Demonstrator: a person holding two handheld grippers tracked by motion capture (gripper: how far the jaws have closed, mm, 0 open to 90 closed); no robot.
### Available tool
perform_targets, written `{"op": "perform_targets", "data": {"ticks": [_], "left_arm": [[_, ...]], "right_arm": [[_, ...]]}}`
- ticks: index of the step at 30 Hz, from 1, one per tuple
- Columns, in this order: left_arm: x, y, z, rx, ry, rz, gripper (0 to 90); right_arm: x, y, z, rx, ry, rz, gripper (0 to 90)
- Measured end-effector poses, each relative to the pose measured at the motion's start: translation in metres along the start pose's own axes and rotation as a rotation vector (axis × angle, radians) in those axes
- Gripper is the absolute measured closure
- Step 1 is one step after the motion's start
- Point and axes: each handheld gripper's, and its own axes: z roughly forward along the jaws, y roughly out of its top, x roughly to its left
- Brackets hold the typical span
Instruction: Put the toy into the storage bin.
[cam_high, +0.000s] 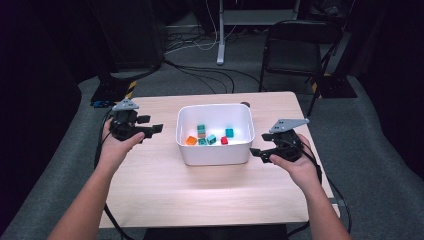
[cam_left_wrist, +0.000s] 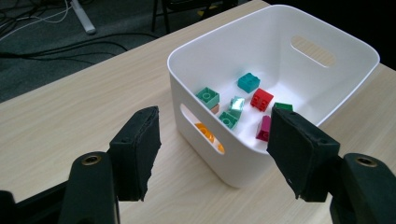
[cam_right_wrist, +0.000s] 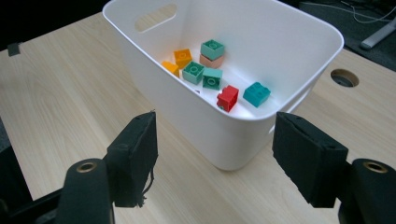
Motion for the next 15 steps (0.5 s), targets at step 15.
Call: {"op": "perform_targets", "data": {"ticks": [15], "left_arm": [[0.006, -0.061, 0.003, -0.003, 0.036, -0.052, 31.5]], "right_arm": [[-0.007, -0.046, 0.0, 0.026, -0.09, 0.086, 30.6]]}}
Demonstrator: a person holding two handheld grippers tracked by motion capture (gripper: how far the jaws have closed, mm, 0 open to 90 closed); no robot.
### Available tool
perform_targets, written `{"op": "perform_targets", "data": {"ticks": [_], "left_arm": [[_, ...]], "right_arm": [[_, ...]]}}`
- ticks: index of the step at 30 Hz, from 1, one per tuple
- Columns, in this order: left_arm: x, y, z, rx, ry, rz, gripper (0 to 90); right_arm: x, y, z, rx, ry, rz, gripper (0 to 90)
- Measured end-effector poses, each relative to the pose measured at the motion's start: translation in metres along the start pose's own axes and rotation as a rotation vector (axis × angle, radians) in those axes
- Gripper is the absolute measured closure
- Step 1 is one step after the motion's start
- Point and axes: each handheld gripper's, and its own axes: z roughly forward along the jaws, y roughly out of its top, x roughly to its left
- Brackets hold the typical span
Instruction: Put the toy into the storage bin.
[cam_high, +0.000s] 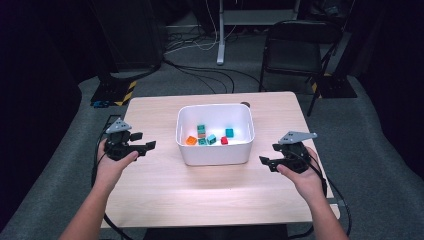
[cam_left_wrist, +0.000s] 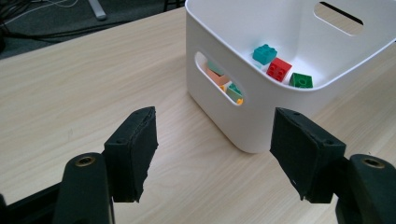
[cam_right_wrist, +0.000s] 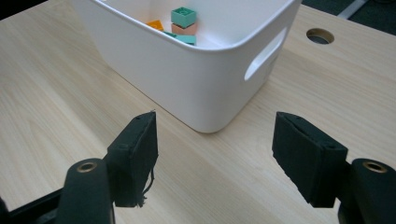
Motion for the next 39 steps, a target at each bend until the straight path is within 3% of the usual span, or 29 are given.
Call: {"op": "perform_targets", "data": {"ticks": [4, 9, 15, 19, 24, 27, 29, 34, 39], "left_arm": [[0.0, -0.017, 0.007, -0.008, -0.009, -0.023, 31.1], [0.0, -0.038, 0.023, 0.027, -0.015, -0.03, 29.9], [0.005, -0.06, 0.037, 0.041, -0.01, -0.059, 29.1], [0.011, -0.076, 0.048, 0.076, 0.013, -0.053, 28.8], [0.016, -0.097, 0.059, 0.089, 0.022, -0.076, 28.8], [0.016, -0.1, 0.064, 0.131, 0.047, -0.014, 28.9], [0.017, -0.101, 0.065, 0.139, 0.038, -0.007, 28.9], [0.023, -0.106, 0.068, 0.126, 0.011, -0.034, 31.1], [0.03, -0.11, 0.067, 0.106, 0.002, -0.078, 31.5]], "right_arm": [[-0.005, -0.012, 0.006, -0.006, -0.012, 0.03, 30.5], [-0.009, -0.026, 0.014, 0.001, -0.026, 0.05, 30.4], [-0.012, -0.041, 0.026, 0.044, -0.008, 0.028, 29.5], [-0.014, -0.055, 0.037, 0.065, -0.013, 0.013, 29.1], [-0.018, -0.07, 0.044, 0.027, -0.037, 0.025, 29.5], [-0.022, -0.075, 0.046, 0.01, -0.044, 0.053, 29.4], [-0.025, -0.079, 0.048, 0.02, -0.043, 0.083, 29.4], [-0.033, -0.092, 0.052, 0.072, -0.089, 0.096, 29.4], [-0.043, -0.101, 0.047, 0.072, -0.134, 0.144, 29.1]]}}
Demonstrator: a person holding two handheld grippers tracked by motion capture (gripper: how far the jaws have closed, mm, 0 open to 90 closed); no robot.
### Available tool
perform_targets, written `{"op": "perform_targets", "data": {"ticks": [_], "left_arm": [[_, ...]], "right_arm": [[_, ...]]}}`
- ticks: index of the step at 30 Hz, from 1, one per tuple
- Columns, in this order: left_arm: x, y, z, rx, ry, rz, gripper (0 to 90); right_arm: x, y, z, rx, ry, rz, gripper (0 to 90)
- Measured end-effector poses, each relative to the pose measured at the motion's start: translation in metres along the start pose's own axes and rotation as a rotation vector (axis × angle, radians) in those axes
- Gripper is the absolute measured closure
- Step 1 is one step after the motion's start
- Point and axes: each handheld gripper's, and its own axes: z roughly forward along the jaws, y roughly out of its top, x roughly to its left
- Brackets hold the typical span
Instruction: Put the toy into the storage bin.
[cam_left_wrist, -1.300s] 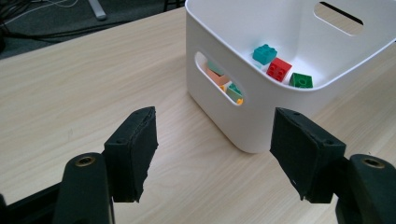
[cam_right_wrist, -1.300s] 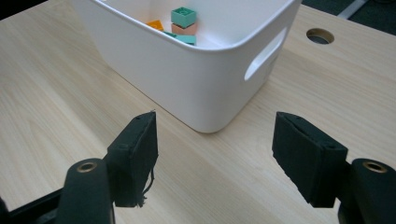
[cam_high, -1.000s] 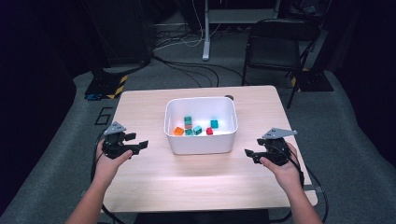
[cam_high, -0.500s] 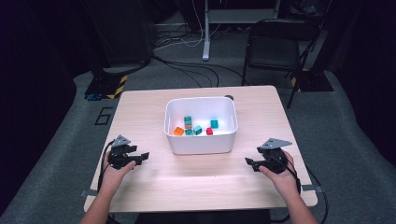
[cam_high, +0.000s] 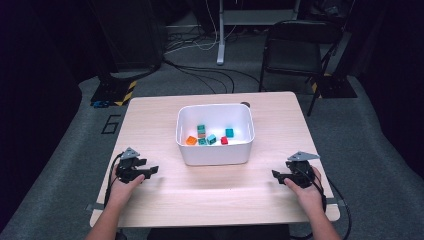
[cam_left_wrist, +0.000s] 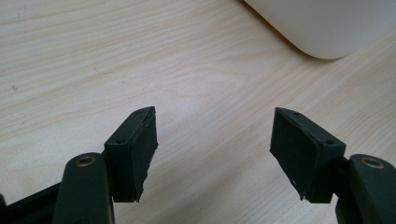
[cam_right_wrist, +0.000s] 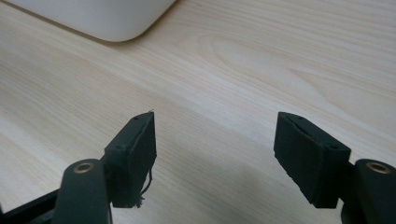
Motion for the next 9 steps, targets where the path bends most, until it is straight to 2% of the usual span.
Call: {"op": "perform_targets", "data": {"ticks": [6, 8, 9], "left_arm": [[0.01, -0.002, -0.001, -0.004, 0.012, -0.041, 28.8], [0.015, -0.003, -0.002, 0.018, 0.053, -0.024, 26.6], [0.015, -0.003, -0.002, 0.018, 0.053, -0.024, 25.4]], "right_arm": [[-0.007, -0.006, -0.004, 0.008, -0.034, 0.03, 28.6], [-0.009, -0.007, -0.005, 0.009, -0.041, 0.039, 28.1], [-0.011, -0.009, -0.006, 0.009, -0.051, 0.044, 27.9]]}}
